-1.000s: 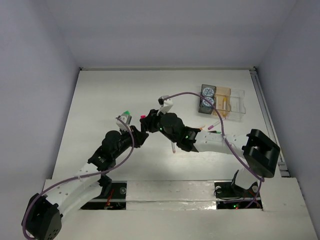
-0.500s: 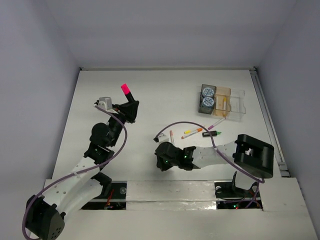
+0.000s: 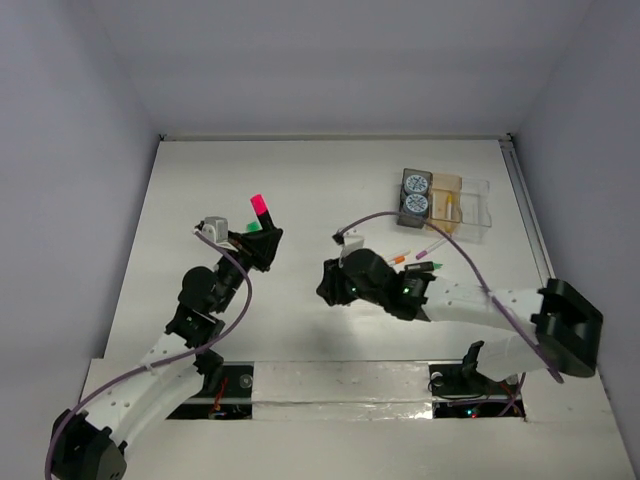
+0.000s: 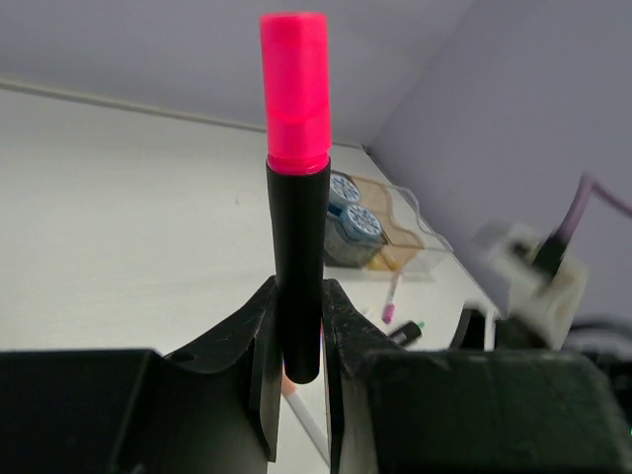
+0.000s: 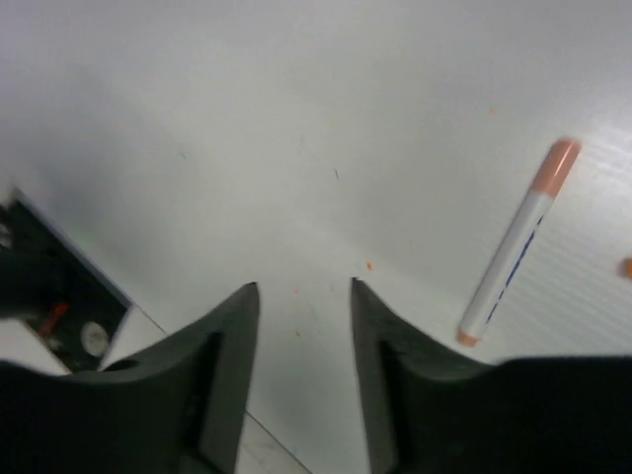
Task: Sort the stationery into containers
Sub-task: Close the pen cap on the pen.
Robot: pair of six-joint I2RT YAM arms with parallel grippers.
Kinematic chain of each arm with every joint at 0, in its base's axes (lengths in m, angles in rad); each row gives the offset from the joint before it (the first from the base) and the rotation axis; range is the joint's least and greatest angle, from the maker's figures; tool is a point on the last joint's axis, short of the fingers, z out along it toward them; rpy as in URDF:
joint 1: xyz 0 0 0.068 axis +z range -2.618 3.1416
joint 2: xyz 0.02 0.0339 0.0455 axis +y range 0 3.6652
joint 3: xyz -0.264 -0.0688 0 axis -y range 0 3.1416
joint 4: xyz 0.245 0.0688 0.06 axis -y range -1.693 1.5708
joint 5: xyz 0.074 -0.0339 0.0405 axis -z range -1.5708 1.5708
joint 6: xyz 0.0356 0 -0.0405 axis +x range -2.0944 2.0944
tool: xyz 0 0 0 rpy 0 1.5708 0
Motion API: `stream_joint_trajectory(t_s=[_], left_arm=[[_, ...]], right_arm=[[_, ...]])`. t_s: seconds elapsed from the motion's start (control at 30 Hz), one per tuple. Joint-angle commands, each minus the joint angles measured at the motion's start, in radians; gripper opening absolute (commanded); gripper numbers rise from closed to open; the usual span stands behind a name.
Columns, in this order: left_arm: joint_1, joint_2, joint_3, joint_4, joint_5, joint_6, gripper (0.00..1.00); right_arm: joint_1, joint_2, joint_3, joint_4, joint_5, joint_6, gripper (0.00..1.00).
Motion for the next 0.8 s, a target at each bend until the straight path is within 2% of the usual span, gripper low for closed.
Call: stream_joint_trajectory(t_s=[0.0, 0.07, 0.17, 0.3, 0.37, 0.47, 0.6, 0.77], left_arm=[[0.000, -0.064, -0.041, 0.003, 0.115, -0.027, 0.00], [0.000, -0.085, -0.068, -0.009, 0.178, -0.047, 0.00], [0.000, -0.096, -0.099, 0.007, 0.274, -0.081, 0.00], [0.000, -0.101, -0.134, 0.072, 0.385, -0.136, 0.00], [0.000, -0.102, -0.153, 0.121, 0.437, -0.159, 0.00], [0.000, -0.090, -0.170, 0.198, 0.501, -0.205, 0.00], [0.000, -0.063, -0.176, 0.282, 0.566, -0.249, 0.00], [0.000, -0.041, -0.185, 0.330, 0.589, -0.273, 0.00]], right_arm=[[-0.054, -0.138, 0.031, 0.091, -0.046, -0.111, 0.53], [-0.094, -0.179, 0.069, 0.102, -0.100, -0.154, 0.65], [-0.132, -0.198, 0.131, 0.146, -0.180, -0.218, 0.73], [-0.212, -0.205, 0.183, 0.250, -0.365, -0.257, 0.82], [-0.261, -0.199, 0.195, 0.298, -0.508, -0.260, 0.87], [-0.287, -0.153, 0.229, 0.367, -0.681, -0.243, 0.91], [-0.296, -0.074, 0.290, 0.429, -0.835, -0.205, 0.91], [-0.296, -0.023, 0.306, 0.495, -0.893, -0.155, 0.87]])
